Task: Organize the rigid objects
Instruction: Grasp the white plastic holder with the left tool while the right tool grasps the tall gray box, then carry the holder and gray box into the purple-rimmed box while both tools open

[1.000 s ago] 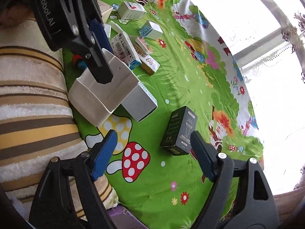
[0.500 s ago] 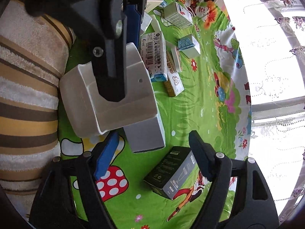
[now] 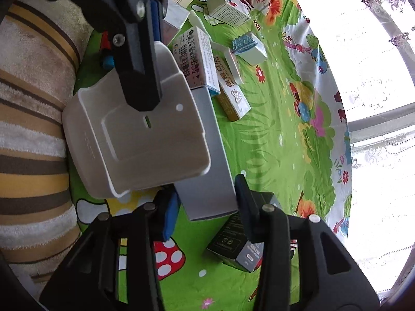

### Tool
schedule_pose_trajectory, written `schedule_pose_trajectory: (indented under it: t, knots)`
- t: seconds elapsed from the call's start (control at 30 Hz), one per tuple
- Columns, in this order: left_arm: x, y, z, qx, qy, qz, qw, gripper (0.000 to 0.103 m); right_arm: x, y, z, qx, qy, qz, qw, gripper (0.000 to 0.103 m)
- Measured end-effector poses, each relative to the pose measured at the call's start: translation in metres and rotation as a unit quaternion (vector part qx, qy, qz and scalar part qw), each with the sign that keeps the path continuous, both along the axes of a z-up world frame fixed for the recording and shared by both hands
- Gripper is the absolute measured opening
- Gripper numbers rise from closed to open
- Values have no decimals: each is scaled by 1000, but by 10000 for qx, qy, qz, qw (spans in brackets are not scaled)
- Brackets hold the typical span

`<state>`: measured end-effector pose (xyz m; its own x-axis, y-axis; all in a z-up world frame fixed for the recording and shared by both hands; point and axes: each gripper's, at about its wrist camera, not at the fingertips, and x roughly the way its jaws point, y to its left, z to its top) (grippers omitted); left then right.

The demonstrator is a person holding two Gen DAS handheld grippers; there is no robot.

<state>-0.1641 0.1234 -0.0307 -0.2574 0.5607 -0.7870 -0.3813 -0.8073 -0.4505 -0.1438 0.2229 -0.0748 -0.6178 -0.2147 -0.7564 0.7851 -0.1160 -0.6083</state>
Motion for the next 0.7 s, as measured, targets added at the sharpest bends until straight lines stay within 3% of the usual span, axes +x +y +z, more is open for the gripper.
schedule_pose_trajectory:
  t: [0.17,0.3,0.5,0.7]
  knots:
    - [5,-6,6,169,5,116,9998,9,-7,14,14,-671,-372,-968,9923,44]
    - [10,-10,11,317,11,243,9992,9,-9,29,27,-1228,-597,-1790,9743,44]
    - [19,-13,18,565,-13,396,9976,9,-3,60,51,-2338,-1245,-3017,9159,44]
    - [39,-4,32,844,89,359,9957,9,28,81,68,-2819,-1477,-3815,8679,44]
